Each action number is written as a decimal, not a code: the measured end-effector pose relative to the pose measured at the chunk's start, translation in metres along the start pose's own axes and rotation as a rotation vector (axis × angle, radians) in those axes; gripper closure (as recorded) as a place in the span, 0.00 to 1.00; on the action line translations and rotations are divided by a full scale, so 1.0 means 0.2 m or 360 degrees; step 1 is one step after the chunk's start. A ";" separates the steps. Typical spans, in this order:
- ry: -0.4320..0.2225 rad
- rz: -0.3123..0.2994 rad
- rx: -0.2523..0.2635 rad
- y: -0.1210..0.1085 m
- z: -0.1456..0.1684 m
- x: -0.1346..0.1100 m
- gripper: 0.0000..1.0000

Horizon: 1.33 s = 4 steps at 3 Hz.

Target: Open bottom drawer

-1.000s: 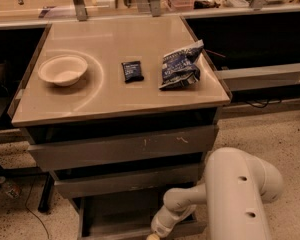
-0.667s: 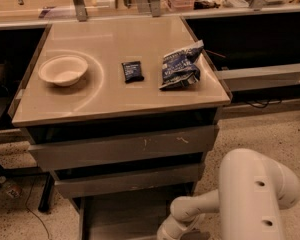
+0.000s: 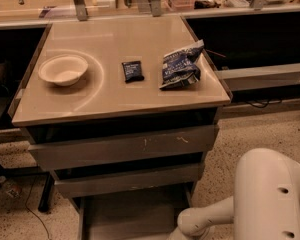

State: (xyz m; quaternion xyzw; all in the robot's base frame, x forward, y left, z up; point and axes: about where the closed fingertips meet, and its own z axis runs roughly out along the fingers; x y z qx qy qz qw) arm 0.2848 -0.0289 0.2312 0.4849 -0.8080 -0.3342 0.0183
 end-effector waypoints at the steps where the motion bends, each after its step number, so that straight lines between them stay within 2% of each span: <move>1: 0.0065 -0.0023 -0.0037 -0.04 0.08 0.00 0.00; 2: 0.0167 -0.0020 -0.0123 -0.04 0.16 0.09 0.00; 3: 0.0200 0.0052 -0.0234 0.15 0.05 0.26 0.00; 4: 0.0206 0.0061 -0.0247 0.19 0.04 0.29 0.00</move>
Offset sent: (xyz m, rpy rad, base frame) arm -0.0300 -0.0103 -0.0516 -0.0628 0.1541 0.1459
